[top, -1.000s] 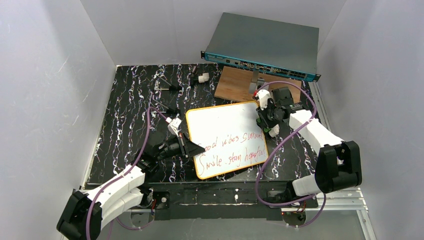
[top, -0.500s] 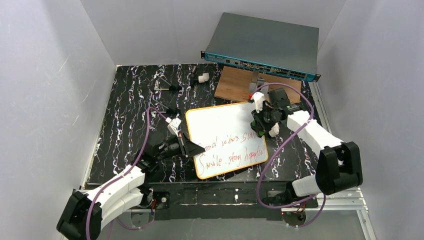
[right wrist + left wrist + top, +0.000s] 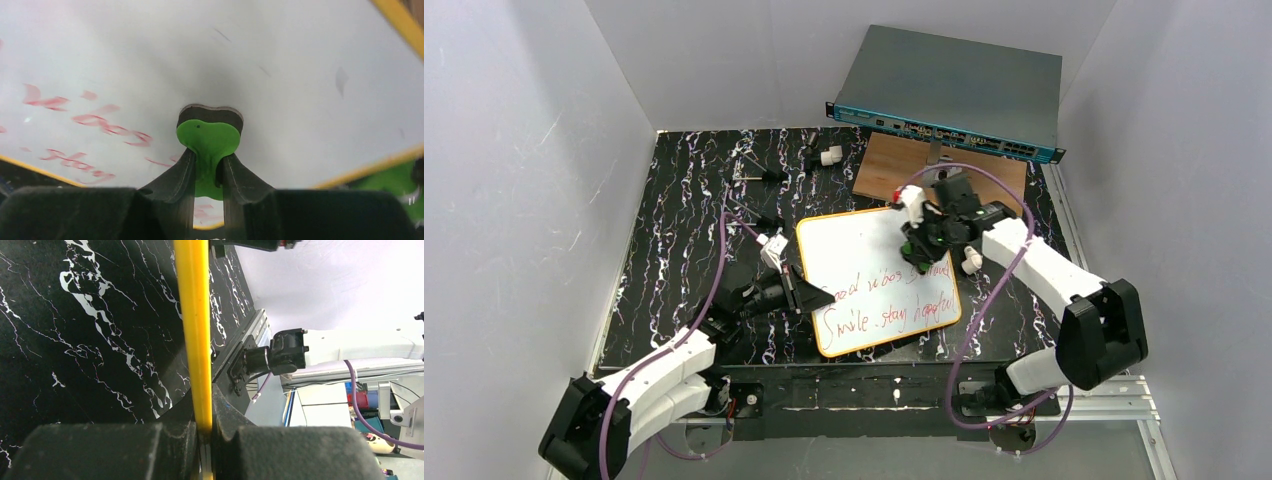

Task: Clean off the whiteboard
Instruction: Erase the whiteboard at the center of the board.

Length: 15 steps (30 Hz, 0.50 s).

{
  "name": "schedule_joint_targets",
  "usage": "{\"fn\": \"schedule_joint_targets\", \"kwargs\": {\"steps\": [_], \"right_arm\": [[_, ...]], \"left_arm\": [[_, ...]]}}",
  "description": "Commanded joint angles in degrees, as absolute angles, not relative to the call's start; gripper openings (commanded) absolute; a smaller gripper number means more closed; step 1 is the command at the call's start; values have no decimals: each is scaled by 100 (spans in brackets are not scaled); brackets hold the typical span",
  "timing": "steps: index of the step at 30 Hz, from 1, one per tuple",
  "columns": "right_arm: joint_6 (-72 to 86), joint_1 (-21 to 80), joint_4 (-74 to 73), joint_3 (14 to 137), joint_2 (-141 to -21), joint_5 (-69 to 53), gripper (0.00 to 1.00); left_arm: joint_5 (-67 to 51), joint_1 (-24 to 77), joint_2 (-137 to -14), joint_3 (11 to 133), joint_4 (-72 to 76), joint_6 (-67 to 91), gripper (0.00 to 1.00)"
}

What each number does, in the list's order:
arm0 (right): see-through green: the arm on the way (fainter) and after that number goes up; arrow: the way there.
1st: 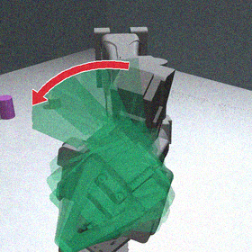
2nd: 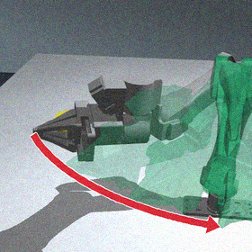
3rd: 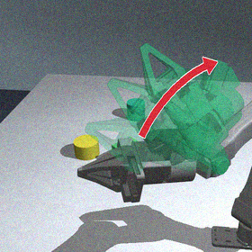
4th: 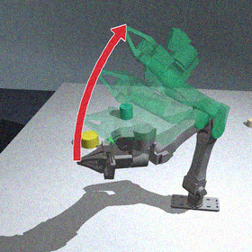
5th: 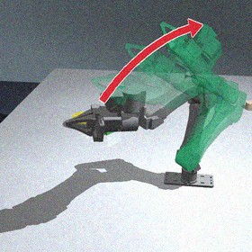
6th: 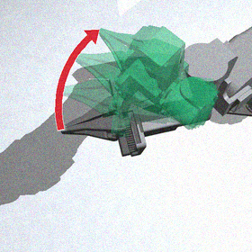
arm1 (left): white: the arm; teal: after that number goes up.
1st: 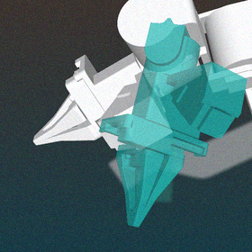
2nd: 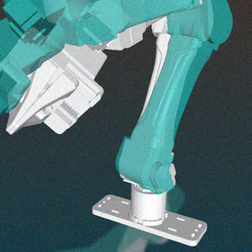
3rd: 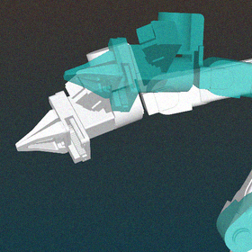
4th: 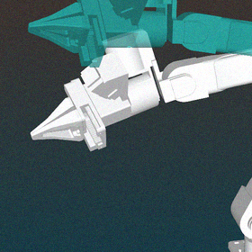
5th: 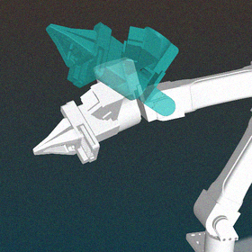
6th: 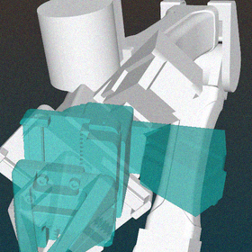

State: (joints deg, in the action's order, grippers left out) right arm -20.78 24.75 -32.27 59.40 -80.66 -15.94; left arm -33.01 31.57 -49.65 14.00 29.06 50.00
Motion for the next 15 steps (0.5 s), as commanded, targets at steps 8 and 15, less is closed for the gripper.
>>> {"fn": "schedule_joint_targets", "kwargs": {"steps": [8,15], "right_arm": [[-1907,4893,-3928,8682,-9496,-1652,1],[-1485,4311,-3586,8552,-9663,-346,1]], "left_arm": [[-3734,3217,-4979,1773,3569,4471,0],[-3710,3217,-4713,1741,3349,4357,0]]}}
